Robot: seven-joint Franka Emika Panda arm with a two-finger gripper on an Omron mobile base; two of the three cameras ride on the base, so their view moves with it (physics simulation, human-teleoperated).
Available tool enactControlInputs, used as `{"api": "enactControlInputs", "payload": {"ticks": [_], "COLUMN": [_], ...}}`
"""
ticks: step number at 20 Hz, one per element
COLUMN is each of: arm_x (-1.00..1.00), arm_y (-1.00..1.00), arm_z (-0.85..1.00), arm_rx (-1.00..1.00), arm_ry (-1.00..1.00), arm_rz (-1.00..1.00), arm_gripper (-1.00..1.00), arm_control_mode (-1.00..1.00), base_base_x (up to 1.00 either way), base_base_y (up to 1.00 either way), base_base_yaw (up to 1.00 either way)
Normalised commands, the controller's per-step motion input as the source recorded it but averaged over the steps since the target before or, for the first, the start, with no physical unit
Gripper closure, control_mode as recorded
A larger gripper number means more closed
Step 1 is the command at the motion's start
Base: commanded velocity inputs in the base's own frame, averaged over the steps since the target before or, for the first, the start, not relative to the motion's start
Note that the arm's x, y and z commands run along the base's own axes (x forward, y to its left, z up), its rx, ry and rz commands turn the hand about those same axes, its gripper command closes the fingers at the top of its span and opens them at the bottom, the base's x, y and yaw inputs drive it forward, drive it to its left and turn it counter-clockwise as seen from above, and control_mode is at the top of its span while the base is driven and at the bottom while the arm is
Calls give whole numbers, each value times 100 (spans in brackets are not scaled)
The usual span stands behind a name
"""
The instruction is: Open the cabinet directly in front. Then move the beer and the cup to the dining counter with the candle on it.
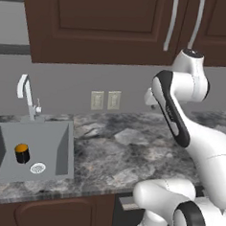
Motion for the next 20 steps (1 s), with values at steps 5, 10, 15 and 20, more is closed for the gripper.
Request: {"api": "enactControlInputs", "payload": {"ticks": [5, 10, 15, 20], "arm_x": [-1, 0, 0, 0], "arm_y": [-2, 0, 0, 0], "arm_z": [21, 44, 56, 54], "arm_rx": [1, 2, 4, 3], "arm_ry": [-20, -26, -30, -31], "arm_rz": [0, 0, 0, 0], "arm_gripper": [-100, -100, -100, -100], "arm_control_mode": [-100, -100, -100, -100], "base_base_x": [0, 0, 0, 0], "base_base_y": [0, 0, 0, 0], "base_base_yaw": [0, 0, 0, 0]}}
